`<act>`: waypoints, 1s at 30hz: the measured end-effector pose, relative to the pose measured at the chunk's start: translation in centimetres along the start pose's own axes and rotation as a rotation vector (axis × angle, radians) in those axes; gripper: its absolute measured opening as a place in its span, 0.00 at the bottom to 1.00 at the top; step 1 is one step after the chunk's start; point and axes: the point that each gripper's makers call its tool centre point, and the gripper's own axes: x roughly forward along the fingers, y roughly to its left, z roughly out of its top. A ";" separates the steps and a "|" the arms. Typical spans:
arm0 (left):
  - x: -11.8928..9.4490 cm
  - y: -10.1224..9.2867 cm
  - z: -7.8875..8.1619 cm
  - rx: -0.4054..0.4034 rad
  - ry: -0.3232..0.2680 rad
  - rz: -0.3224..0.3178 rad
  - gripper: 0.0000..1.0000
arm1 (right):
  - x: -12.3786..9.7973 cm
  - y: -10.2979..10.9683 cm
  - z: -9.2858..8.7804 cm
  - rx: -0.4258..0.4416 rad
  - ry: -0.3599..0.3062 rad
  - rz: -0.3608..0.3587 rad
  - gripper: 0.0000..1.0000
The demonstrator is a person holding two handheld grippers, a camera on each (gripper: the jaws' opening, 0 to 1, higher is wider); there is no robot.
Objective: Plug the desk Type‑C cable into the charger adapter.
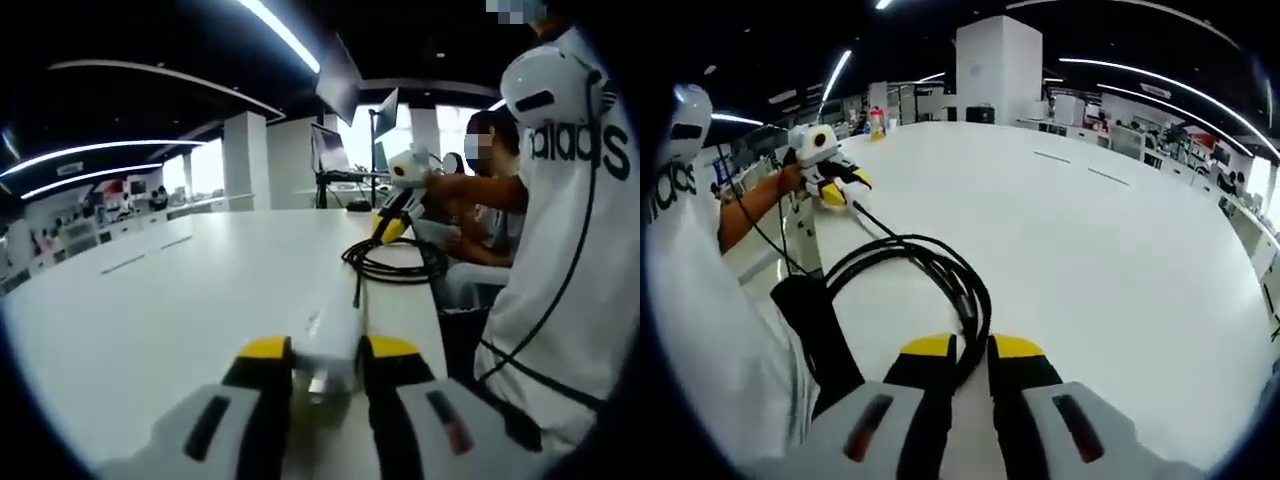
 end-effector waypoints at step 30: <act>0.2 0.3 -0.2 -0.036 -0.011 0.057 0.26 | 0.2 -0.8 0.2 -0.152 0.176 -0.146 0.04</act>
